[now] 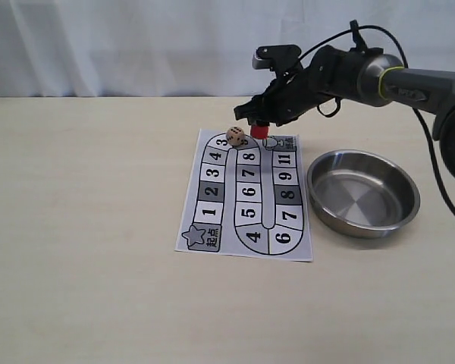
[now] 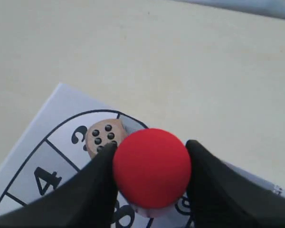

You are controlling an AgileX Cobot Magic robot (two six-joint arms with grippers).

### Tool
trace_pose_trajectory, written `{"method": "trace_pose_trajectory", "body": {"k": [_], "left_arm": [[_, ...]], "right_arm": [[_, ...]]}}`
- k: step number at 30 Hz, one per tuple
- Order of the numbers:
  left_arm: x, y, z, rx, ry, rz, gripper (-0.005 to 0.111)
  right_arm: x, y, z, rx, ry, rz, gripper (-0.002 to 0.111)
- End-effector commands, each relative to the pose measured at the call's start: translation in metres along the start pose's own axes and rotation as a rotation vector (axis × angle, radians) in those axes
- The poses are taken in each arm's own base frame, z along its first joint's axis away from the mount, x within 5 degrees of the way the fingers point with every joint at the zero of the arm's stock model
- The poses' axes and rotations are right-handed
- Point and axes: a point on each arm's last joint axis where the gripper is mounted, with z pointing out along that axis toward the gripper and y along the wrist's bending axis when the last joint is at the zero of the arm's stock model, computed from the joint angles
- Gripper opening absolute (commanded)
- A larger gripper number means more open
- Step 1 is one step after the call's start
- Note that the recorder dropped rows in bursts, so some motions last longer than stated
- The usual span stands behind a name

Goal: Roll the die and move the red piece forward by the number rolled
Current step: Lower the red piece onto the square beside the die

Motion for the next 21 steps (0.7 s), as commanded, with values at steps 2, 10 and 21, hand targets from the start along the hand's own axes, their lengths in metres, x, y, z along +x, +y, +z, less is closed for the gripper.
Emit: {"method": "trace_pose_trajectory", "body": {"k": [2,10,21], "left_arm": [[0.000,0.000,0.000,0.001,-0.010,-0.007,0.000],[0.000,0.000,0.000,0.001,-0.010,-0.007,0.000],[0.000,0.000,0.000,0.001,-0.010,-0.007,0.000]], "right_arm": [[0.008,-0.002,0.013,-0.001,0.002,0.012,0.004],[0.009,0.000,0.020,-0.027,-0.036,0.022,0.004],[0.011,0.010,0.027,-0.030,-0.057,-0.069,0.004]]}}
